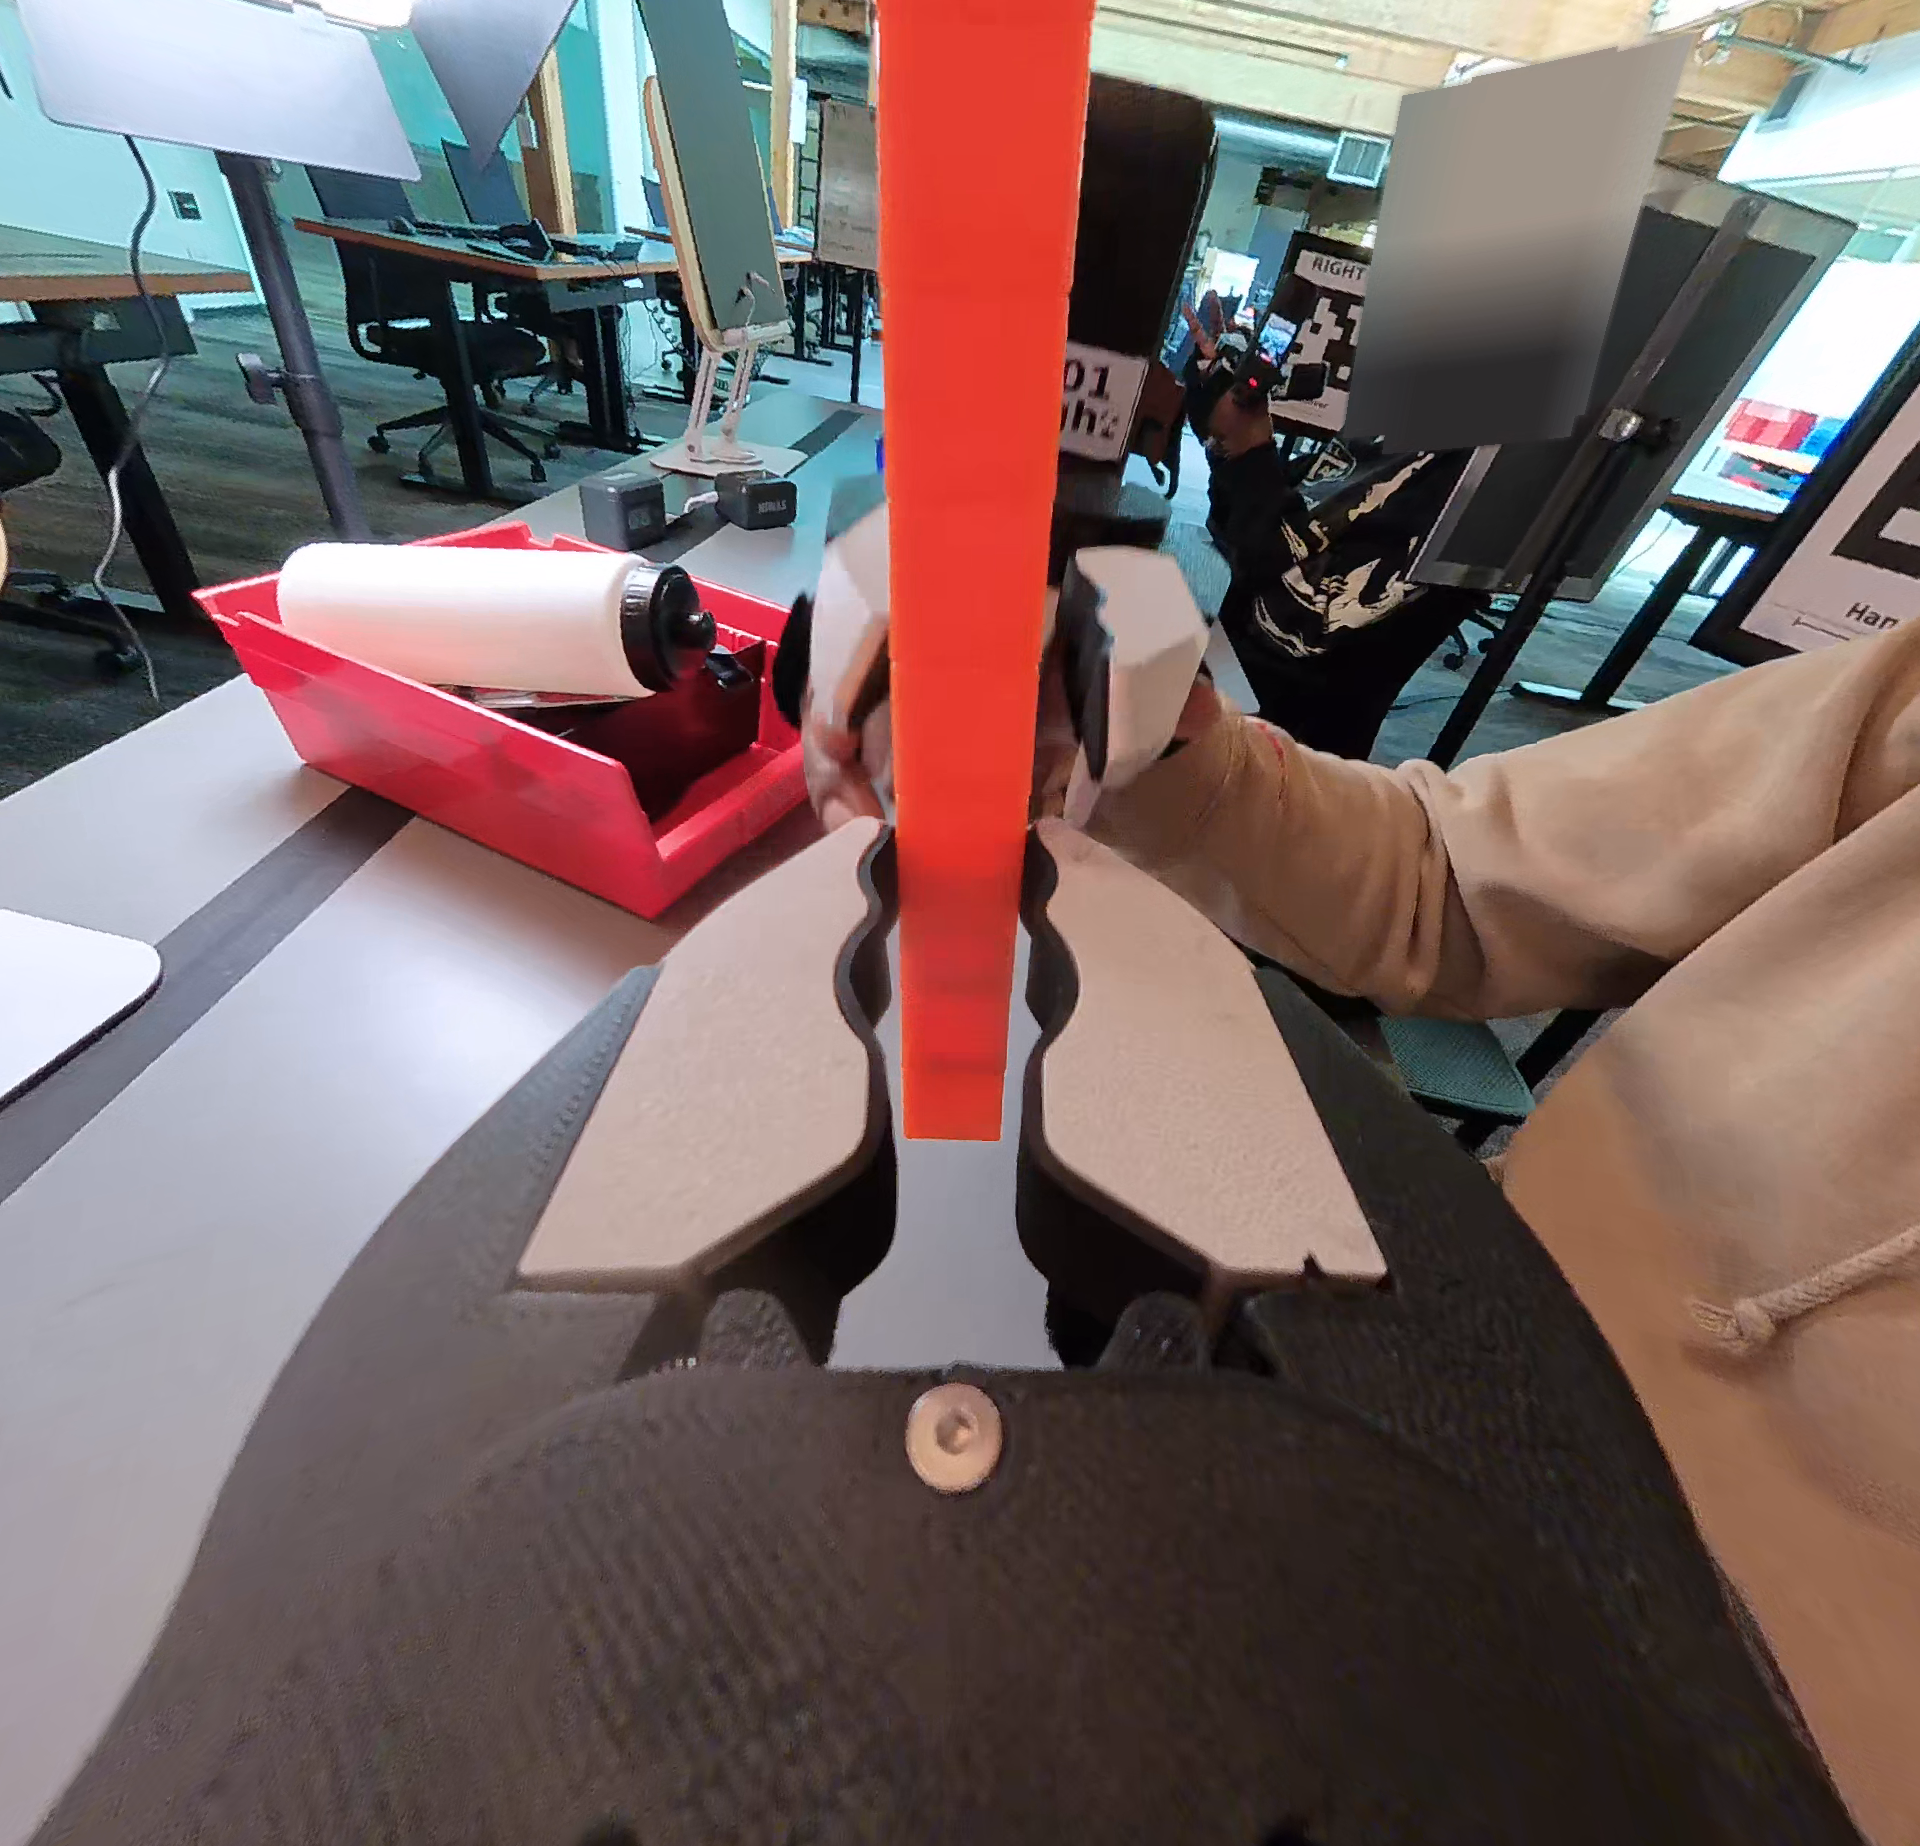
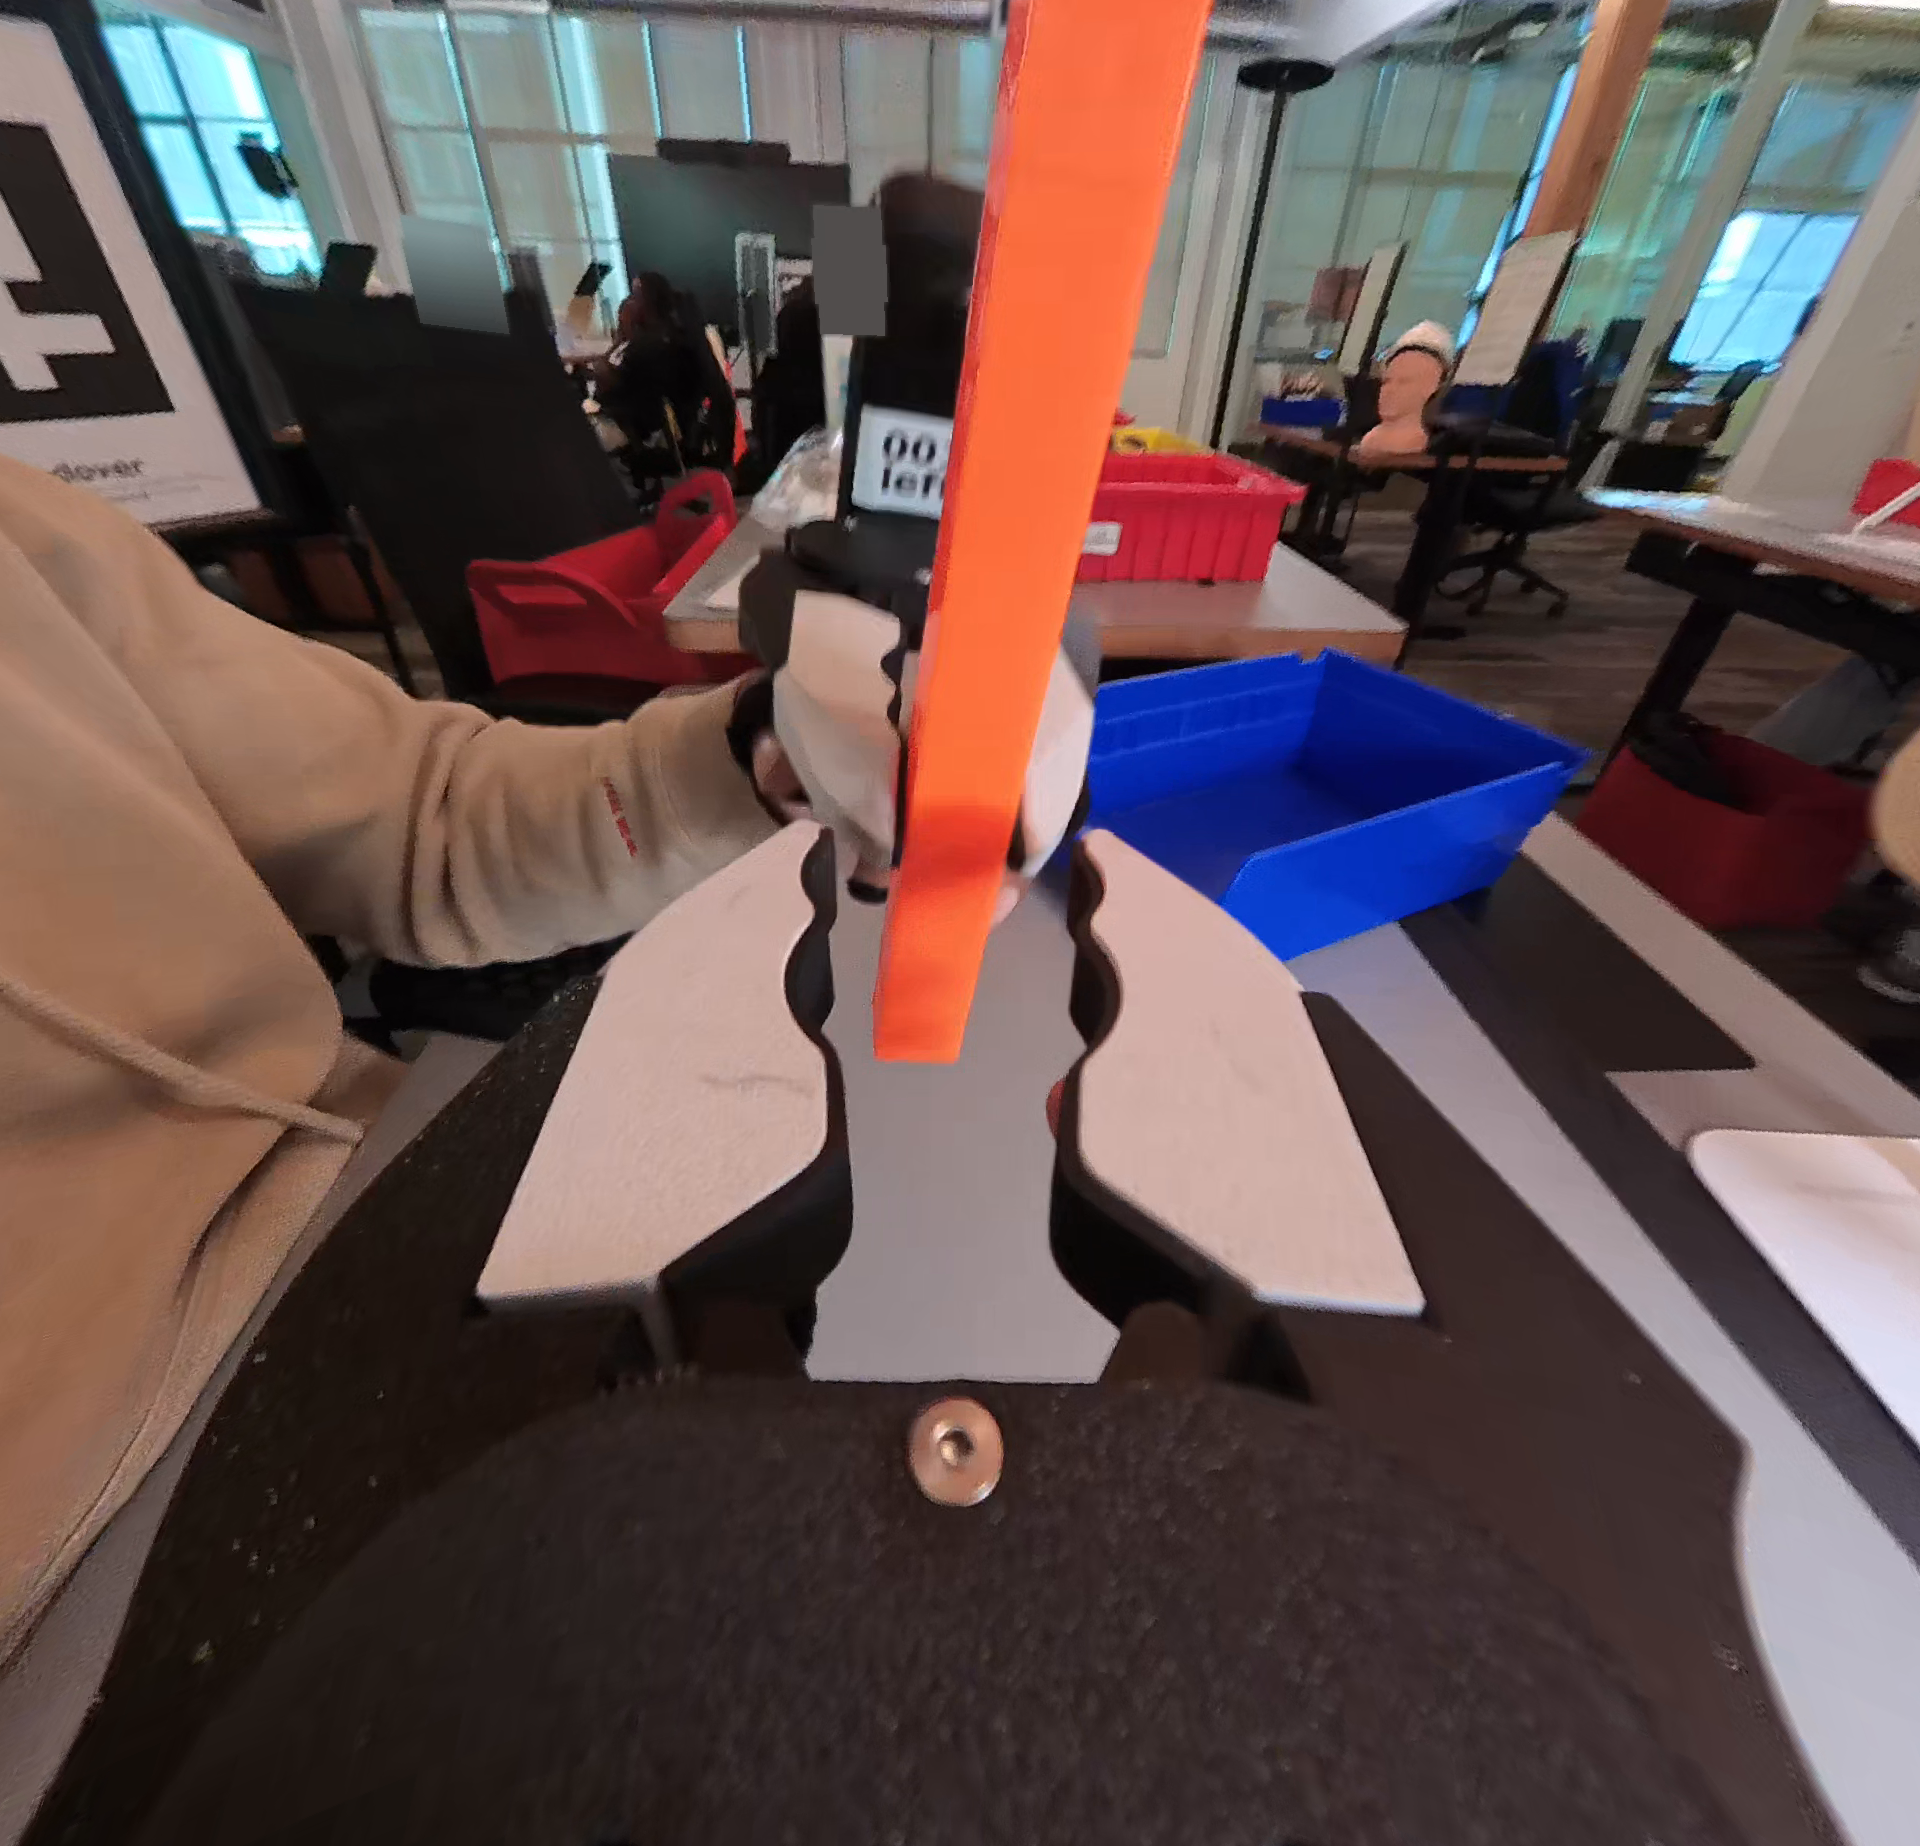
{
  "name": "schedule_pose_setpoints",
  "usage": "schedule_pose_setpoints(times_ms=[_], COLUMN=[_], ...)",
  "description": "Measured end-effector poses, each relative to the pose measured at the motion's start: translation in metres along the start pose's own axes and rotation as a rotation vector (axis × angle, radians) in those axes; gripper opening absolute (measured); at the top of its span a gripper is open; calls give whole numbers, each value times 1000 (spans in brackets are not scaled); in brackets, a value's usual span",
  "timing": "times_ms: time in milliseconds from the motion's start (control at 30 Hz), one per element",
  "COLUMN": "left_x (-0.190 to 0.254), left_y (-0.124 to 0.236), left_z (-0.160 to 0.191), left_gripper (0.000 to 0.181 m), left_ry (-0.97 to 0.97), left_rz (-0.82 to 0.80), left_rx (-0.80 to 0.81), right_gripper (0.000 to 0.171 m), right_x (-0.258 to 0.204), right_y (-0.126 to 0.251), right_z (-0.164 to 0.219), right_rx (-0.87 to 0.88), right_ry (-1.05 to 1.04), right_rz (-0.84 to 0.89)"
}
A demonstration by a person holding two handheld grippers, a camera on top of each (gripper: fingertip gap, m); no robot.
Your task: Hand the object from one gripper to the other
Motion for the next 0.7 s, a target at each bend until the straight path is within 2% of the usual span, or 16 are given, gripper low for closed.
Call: schedule_pose_setpoints(times_ms=[133, 200, 233, 333, 467, 600, 700], left_x=[3, 5, 5, 4, 7, 7, 5], left_y=[-11, -15, -15, -3, 11, 4, 4], left_z=[7, 11, 11, 3, -12, -7, -6], left_gripper=[23, 23, 22, 39, 37, 22, 22], left_ry=[-11, -25, -30, -32, -59, -61, -46], left_rz=[19, 23, 25, 19, -9, -18, -21], left_rx=[-24, -46, -51, -13, 58, 36, 19], right_gripper=[38, 23, 22, 22, 22, 22, 22], right_x=[-2, -3, -3, -1, 3, -4, -4], right_y=[-2, -9, -11, -9, -9, -24, -26], right_z=[-5, 0, 2, 5, 11, 19, 21], right_rx=[26, 35, 53, 33, 8, -17, -28], right_ry=[-11, -31, -47, -63, -61, -64, -64], right_rz=[18, -5, -26, -40, -29, -60, -52])
Point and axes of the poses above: each gripper's, where its closed fingertips meet, y back along the fingers, z out of its underside, x = y × z across the jaws, the point moved 7 cm from there along y, back along the fingers, and after that the axes turned 1 degree about y, right-handed, at the moved point
